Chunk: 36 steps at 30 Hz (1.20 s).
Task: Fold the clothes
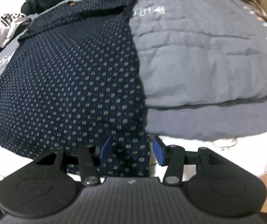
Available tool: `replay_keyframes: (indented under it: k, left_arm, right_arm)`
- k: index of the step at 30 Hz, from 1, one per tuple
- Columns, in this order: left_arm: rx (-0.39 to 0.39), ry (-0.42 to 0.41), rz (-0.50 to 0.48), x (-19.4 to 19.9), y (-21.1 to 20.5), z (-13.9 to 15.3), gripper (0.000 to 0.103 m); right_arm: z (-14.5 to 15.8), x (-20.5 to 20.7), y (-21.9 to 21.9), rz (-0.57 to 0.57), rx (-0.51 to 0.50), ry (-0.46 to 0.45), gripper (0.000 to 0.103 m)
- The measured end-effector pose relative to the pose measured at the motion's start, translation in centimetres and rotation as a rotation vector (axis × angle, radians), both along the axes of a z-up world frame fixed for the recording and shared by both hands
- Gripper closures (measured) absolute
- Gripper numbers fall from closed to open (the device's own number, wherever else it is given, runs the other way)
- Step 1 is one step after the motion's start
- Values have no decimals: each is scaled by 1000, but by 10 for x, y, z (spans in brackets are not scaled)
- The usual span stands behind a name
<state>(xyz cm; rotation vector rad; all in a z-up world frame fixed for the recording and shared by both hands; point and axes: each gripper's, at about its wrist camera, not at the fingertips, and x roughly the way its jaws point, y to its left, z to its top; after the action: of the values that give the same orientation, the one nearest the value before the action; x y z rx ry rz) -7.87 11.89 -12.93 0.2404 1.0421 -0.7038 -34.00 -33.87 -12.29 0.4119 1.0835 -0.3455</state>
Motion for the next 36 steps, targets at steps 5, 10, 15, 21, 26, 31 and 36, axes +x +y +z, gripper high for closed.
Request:
replay_keyframes:
  k: [5, 10, 15, 21, 26, 31, 36]
  left_arm:
    - [5, 11, 2, 0, -4, -3, 52]
    - [43, -18, -43, -7, -13, -7, 52]
    - [12, 6, -50, -9, -15, -5, 74]
    - [-218, 100, -17, -3, 3, 13, 89]
    - [-491, 135, 93, 14, 29, 41, 89]
    - [-572, 106, 146, 39, 26, 65, 89]
    - [-572, 92, 192, 79, 5, 65, 89]
  right_arm:
    - [-10, 6, 7, 20, -66, 86, 54]
    - [-24, 9, 6, 20, -64, 163, 54]
    - [-26, 6, 7, 16, -21, 121, 75]
    - [-1, -21, -20, -117, 344, -206, 97]
    - [27, -34, -50, -242, 558, -519, 97]
    - [55, -17, -83, -297, 599, -707, 97]
    - [44, 24, -107, -336, 576, -680, 97]
